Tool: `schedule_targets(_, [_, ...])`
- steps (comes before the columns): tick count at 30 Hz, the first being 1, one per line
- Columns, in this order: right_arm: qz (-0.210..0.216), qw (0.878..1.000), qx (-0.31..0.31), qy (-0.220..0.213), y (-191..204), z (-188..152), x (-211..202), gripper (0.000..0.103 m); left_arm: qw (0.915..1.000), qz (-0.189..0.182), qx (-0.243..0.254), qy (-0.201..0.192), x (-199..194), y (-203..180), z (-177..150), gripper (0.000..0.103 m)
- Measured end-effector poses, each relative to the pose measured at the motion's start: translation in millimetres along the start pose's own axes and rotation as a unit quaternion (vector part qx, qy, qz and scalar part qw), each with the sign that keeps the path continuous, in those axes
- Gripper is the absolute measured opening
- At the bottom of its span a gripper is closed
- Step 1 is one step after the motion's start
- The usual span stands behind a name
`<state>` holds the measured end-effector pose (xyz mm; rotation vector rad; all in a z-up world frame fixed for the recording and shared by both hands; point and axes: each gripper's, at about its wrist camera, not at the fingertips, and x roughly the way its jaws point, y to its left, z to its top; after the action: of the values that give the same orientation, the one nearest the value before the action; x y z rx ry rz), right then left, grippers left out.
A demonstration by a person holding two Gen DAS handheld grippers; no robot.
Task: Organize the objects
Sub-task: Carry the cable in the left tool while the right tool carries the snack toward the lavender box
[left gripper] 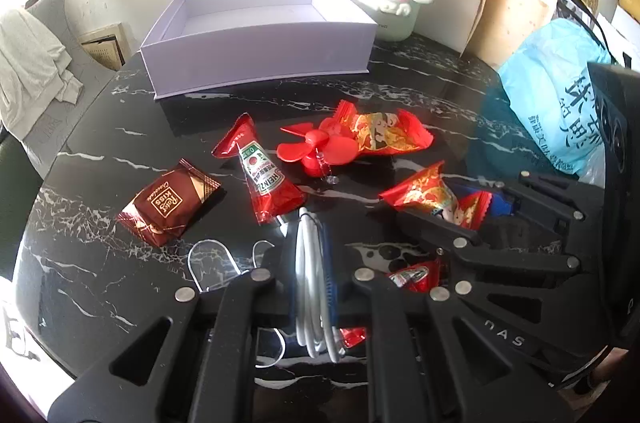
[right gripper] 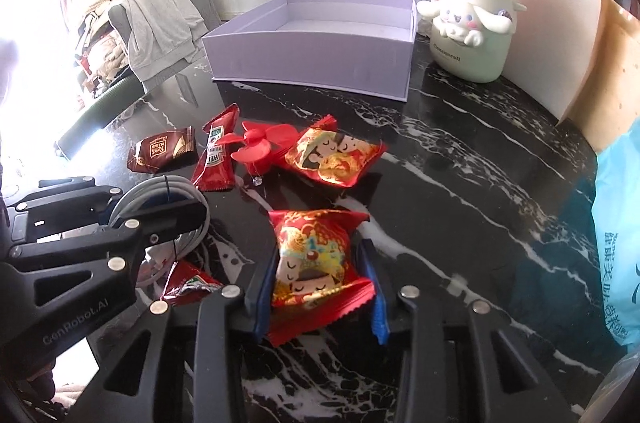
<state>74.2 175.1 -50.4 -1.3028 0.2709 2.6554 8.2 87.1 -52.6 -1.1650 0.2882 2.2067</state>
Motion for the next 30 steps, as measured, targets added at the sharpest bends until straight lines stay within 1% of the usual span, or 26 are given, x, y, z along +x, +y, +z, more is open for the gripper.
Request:
schedule_targets(3, [0.004, 1.000, 0.006, 0.000, -2, -1, -4, 0.038, 0.9998, -0.015, 0.000, -0.009, -6, 0, -1, 0.010])
schedule_targets(8, [0.006, 1.000, 0.000, -0.008, -1, 2, -15, 0.038, 0.9998, -0.005, 0.009, -0.019, -16, -4, 6, 0.010])
schedule_targets(13, [0.009, 1.000, -0.005, -0.020, 0, 7, -30, 0.038, 0.9998, -0.011, 0.001, -0.015, -23, -1, 14, 0.010])
schedule_targets(18, [0.003, 0.999, -0.021, -0.032, 2, 16, -46, 0.038, 0.9996, -0.004, -0.003, -0.027, -36, 5, 22, 0.010])
schedule_targets(20, [-0.001, 0.999, -0.025, -0.037, 2, 19, -50, 0.038, 0.9994, 0.005, -0.001, -0.033, -39, 6, 26, 0.010])
schedule_targets(24, [-0.001, 0.999, -0.029, -0.039, 3, 24, -57, 0.038, 0.9991, 0.007, -0.002, -0.042, -45, 10, 32, 0.010])
schedule_targets(30, [0.002, 0.999, -0.035, -0.038, 5, 30, -64, 0.038, 0.9988, 0.019, 0.008, -0.045, -49, 6, 41, 0.010])
